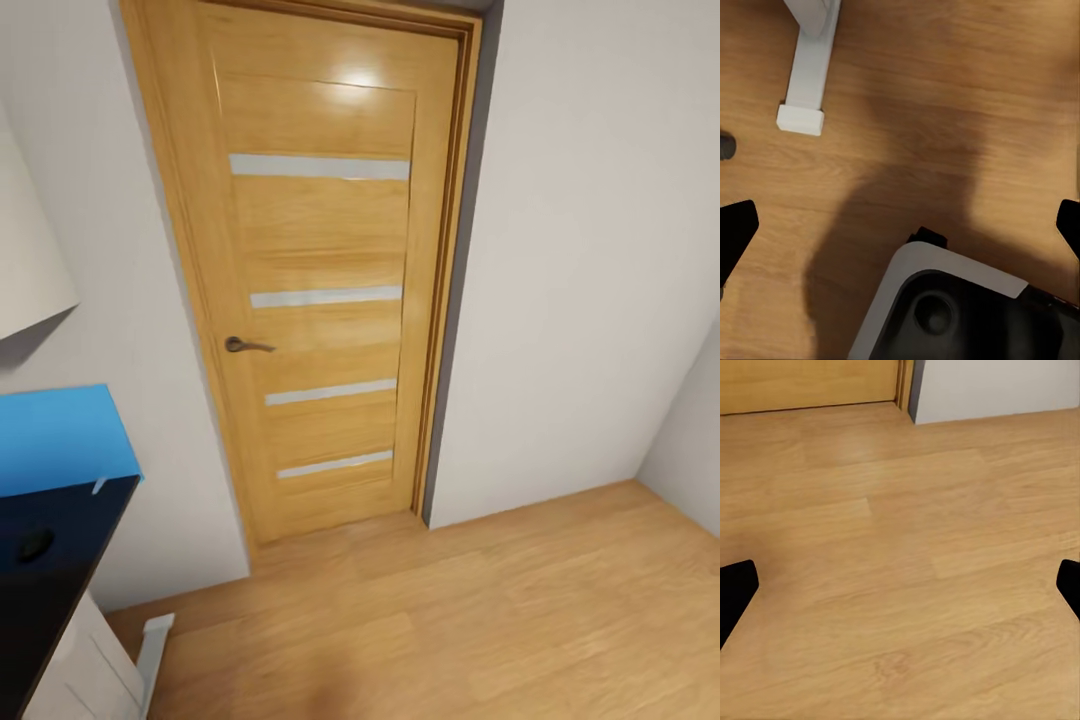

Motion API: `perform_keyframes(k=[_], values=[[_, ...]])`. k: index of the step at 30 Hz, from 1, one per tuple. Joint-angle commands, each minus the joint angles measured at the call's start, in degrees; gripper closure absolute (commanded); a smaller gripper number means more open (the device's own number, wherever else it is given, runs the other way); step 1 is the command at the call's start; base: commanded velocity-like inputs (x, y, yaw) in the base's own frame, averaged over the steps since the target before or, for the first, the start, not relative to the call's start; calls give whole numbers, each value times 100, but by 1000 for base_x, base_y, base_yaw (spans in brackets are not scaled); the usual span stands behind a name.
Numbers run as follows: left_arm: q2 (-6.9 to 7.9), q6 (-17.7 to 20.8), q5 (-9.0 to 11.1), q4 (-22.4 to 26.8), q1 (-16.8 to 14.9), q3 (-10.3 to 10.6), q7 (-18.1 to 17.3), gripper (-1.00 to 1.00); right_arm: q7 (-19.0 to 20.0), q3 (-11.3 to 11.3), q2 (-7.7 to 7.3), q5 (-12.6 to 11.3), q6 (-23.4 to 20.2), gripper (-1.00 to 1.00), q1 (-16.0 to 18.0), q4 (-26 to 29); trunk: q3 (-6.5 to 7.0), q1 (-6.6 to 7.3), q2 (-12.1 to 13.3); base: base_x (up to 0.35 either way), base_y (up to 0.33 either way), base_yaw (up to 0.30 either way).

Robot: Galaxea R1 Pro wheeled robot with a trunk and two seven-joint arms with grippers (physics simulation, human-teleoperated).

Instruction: In the bedroom, organize the workspace by keeping the computer under the desk, ensuring the monitor is on the desk, placing the keyboard on the desk next to the monitor, placing the mouse on the desk next to the keyboard, moving the folder from the swivel chair onto the desk next to the mouse, stacking the notebook on top of the folder with the pen on top of the notebook, and positioning the swivel chair next to the desk.

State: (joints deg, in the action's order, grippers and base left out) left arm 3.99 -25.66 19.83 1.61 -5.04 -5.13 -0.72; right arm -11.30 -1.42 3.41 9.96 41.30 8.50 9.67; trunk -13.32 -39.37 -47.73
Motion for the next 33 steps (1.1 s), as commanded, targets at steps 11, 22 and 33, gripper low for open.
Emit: perform_keyframes(k=[11,22,33], values=[[-3,-18,-23,-7,-6,-45,-8,-100,-57,-44,10,50,18,-100,3,-1,10,-3,-5,262,-188,273],[22,-26,-14,-9,-6,-59,-8,-100,-57,-189,21,-179,71,-100,3,4,85,-3,-5,37,-37,197],[15,-22,-14,-10,-6,-51,-8,-100,-57,-199,13,-195,144,-100,3,0,170,-3,-5,1,-1,173]])
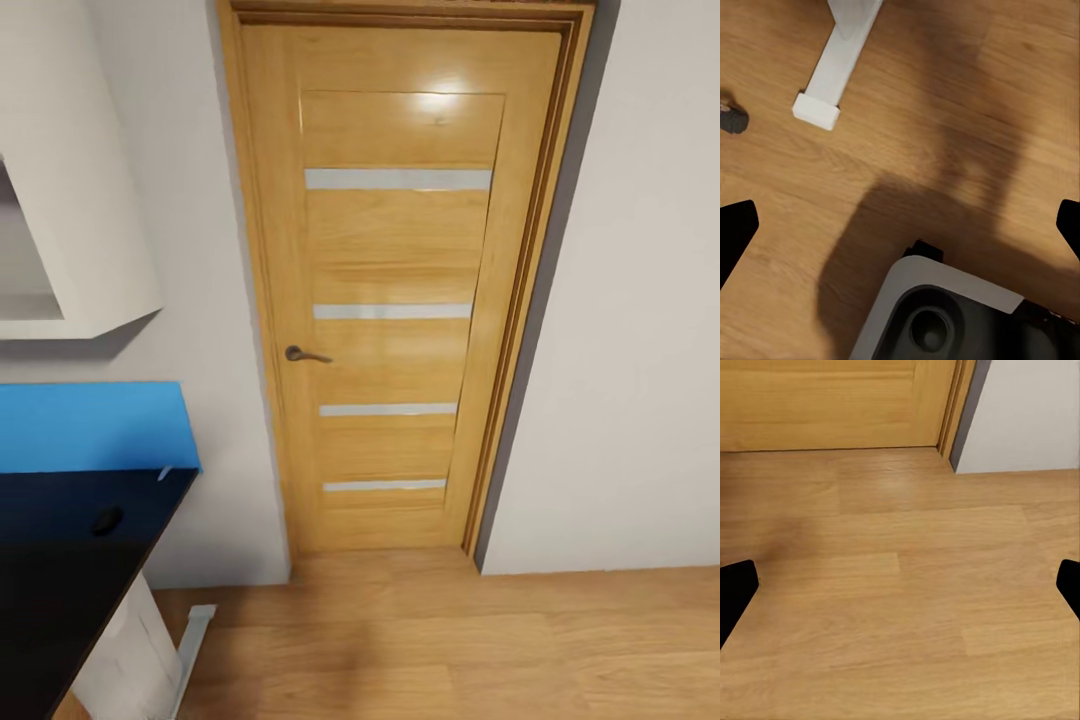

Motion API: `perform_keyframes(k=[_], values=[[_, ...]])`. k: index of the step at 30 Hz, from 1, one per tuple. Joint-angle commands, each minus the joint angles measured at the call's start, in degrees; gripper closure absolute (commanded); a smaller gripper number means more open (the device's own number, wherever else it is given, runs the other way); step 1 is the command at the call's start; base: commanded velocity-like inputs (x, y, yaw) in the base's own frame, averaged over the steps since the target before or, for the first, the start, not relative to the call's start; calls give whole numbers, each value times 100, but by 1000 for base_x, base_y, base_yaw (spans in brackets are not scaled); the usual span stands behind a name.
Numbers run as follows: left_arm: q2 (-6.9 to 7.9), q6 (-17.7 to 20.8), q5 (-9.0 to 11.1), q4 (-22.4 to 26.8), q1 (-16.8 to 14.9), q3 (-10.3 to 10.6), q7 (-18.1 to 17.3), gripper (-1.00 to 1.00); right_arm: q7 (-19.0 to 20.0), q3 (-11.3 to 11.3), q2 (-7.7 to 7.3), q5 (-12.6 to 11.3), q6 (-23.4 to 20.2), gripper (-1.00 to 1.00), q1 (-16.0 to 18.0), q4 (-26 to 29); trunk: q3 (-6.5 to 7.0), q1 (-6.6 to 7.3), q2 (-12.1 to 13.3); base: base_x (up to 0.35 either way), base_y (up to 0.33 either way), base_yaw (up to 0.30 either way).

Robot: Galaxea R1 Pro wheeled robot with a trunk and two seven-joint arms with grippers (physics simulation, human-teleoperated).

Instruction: In the bedroom, organize the workspace by keeping the computer under the desk, ensuring the monitor is on the desk, placing the keyboard on the desk next to the monitor, placing the mouse on the desk next to the keyboard, moving the folder from the swivel chair onto the desk next to the mouse, stacking the notebook on top of the folder with the pen on top of the notebook, and positioning the swivel chair next to the desk.

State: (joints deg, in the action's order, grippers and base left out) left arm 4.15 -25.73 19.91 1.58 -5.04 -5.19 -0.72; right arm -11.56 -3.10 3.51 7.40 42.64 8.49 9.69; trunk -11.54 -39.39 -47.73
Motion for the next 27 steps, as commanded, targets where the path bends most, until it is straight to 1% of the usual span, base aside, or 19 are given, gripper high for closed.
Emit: perform_keyframes(k=[1,9,15,18,23,27], values=[[-1,-16,-22,-5,-5,-44,-8,-100,-30,-32,2,60,9,-100,3,-2,0,-1,-6,0,0,173],[-3,-15,-22,-4,-5,-43,-8,-100,-27,-21,1,76,-12,-100,3,-7,58,-1,-6,0,0,183],[-8,-12,-22,-6,-5,-43,-8,-100,-20,10,8,110,-18,-100,3,-10,72,-1,-6,-11,-27,263],[4,-12,-15,-2,-5,-61,-1,-100,22,33,7,125,-19,-100,3,-11,72,-1,-6,-271,-21,182],[6,-11,-3,-4,-5,-73,-3,-100,33,35,5,122,-19,-100,3,-11,72,-1,-6,-300,-6,63],[7,-17,1,-4,-5,-77,-3,-100,29,33,2,121,-36,-100,3,-11,72,-1,-6,-110,-1,149]])
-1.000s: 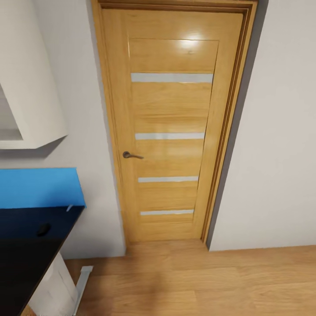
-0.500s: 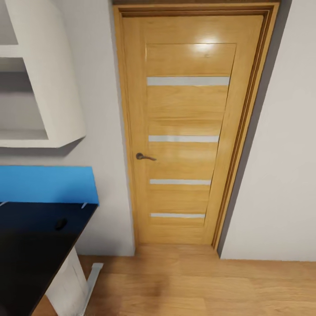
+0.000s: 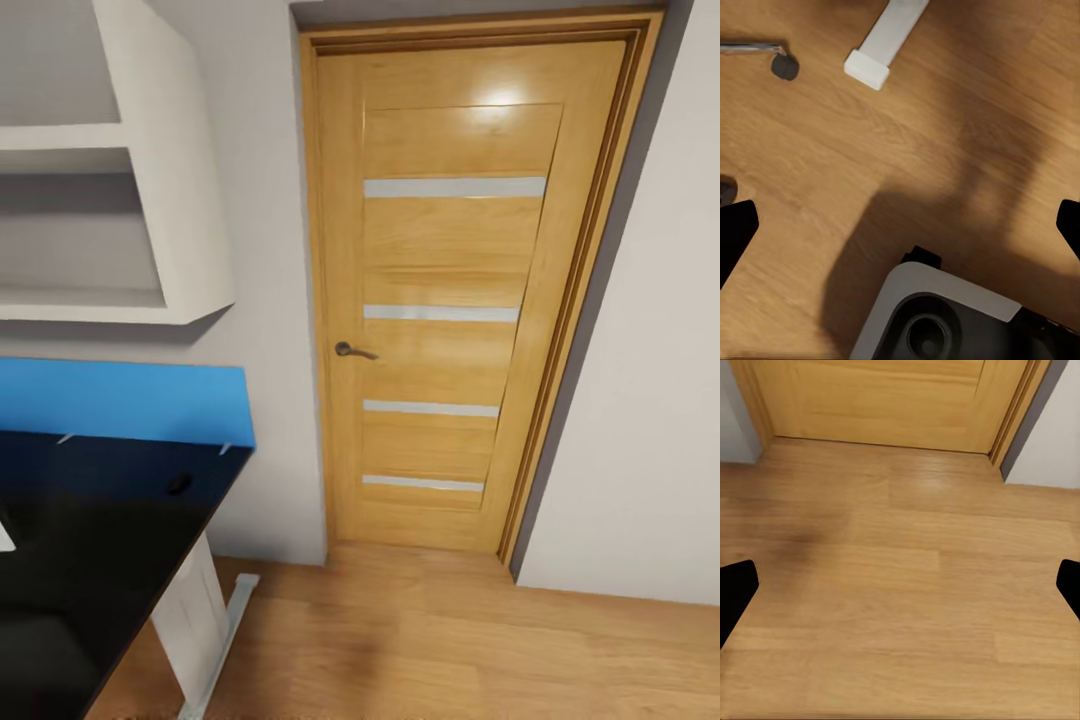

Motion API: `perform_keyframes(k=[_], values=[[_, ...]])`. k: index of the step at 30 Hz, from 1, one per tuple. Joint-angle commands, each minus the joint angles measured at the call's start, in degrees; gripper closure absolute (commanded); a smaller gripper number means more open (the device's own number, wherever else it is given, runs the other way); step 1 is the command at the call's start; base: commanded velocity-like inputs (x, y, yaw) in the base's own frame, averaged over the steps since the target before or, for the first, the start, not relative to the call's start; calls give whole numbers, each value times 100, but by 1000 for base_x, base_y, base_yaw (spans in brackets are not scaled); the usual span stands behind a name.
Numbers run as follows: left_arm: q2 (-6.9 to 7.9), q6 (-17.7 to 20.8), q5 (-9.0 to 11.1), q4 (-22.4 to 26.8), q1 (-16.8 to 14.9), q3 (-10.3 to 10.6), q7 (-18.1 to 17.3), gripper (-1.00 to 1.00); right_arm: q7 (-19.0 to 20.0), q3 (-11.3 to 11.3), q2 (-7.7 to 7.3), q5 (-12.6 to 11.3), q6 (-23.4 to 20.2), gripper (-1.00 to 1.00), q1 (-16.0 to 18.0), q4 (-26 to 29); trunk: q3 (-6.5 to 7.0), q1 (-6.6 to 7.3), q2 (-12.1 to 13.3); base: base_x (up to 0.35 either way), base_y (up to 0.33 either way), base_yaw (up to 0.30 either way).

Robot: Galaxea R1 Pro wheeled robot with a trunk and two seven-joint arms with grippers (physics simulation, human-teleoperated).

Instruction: In the bedroom, organize the workspace by keeping the computer under the desk, ensuring the monitor is on the desk, placing the keyboard on the desk next to the monitor, placing the mouse on the desk next to the keyboard, moving the folder from the swivel chair onto the desk next to the mouse, stacking the notebook on top of the folder with the pen on top of the notebook, and positioning the swivel chair next to the desk.

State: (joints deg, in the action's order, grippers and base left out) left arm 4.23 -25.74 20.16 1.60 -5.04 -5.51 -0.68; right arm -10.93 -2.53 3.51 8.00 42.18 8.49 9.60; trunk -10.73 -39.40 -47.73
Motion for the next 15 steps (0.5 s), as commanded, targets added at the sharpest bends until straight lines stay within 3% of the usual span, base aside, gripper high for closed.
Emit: perform_keyframes(k=[1,15], values=[[-1,-16,-26,-5,-5,-46,-8,-100,-36,-26,2,61,8,-100,3,-2,-8,0,-6,-51,0,198],[-1,-19,-27,-4,-5,-39,-7,-100,-33,-29,0,61,1,-100,3,-2,-8,0,-6,-7,0,242]])
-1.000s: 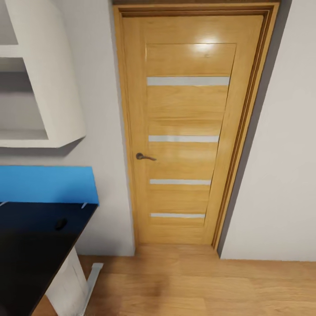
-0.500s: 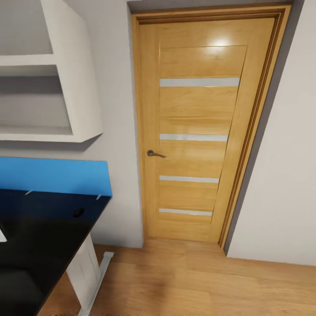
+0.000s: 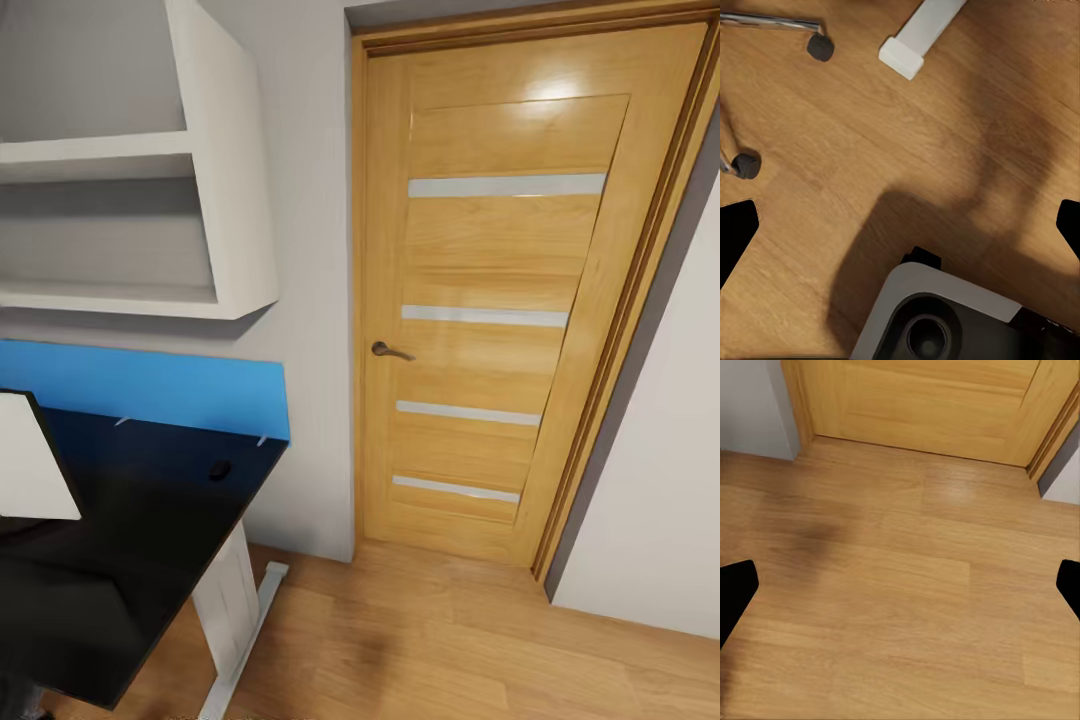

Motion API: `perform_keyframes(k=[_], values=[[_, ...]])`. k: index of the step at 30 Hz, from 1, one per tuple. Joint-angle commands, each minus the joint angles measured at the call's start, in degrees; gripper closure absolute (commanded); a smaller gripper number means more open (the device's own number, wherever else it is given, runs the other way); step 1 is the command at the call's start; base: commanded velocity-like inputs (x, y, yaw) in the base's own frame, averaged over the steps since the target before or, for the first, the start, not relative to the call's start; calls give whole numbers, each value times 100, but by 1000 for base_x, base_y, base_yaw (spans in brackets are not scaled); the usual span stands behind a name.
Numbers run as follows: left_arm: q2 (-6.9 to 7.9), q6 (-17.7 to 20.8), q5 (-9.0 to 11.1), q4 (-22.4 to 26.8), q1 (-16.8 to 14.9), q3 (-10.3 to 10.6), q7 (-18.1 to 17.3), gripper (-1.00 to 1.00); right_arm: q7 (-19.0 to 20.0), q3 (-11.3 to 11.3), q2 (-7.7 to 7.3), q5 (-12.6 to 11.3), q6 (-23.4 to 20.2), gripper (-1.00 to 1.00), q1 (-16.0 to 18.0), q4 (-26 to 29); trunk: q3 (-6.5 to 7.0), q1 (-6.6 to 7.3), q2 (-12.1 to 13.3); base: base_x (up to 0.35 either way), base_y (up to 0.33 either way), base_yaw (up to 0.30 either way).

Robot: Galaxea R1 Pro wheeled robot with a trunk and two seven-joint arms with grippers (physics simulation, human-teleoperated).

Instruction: In the bedroom, organize the workspace by keeping the computer under the desk, ensuring the monitor is on the desk, placing the keyboard on the desk next to the monitor, placing the mouse on the desk next to the keyboard, moving the folder from the swivel chair onto the desk next to the mouse, stacking the notebook on top of the folder with the pen on top of the notebook, and positioning the swivel chair next to the desk.

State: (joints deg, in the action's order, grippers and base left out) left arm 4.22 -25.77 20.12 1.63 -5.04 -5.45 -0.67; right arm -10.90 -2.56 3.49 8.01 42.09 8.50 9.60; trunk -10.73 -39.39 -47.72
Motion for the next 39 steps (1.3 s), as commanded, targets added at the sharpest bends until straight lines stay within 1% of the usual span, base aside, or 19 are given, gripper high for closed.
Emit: perform_keyframes(k=[1,6,15,24,31,39], values=[[-1,-16,-23,-8,-6,-45,-6,-100,-35,-26,2,61,10,-100,3,-2,-8,-1,-6,0,0,250],[-7,-16,-25,-7,-6,-39,-6,-100,-32,-26,6,61,10,-100,3,-5,-8,-1,-6,0,0,250],[-8,-16,-25,-7,-6,-41,-4,-100,-26,-9,10,69,18,-100,3,-200,-8,-1,-6,0,0,250],[-9,-21,-23,-8,-6,-46,-3,-100,-26,-3,5,77,18,-100,3,-212,-8,-1,-6,0,0,250],[-8,-331,-15,2,-6,-76,-3,-100,-18,0,3,94,17,-100,3,-212,-8,-1,-6,0,0,253],[-1,-382,-8,3,-6,-80,-3,-100,-17,1,2,102,12,-100,3,-218,-8,-1,-6,0,0,268]])
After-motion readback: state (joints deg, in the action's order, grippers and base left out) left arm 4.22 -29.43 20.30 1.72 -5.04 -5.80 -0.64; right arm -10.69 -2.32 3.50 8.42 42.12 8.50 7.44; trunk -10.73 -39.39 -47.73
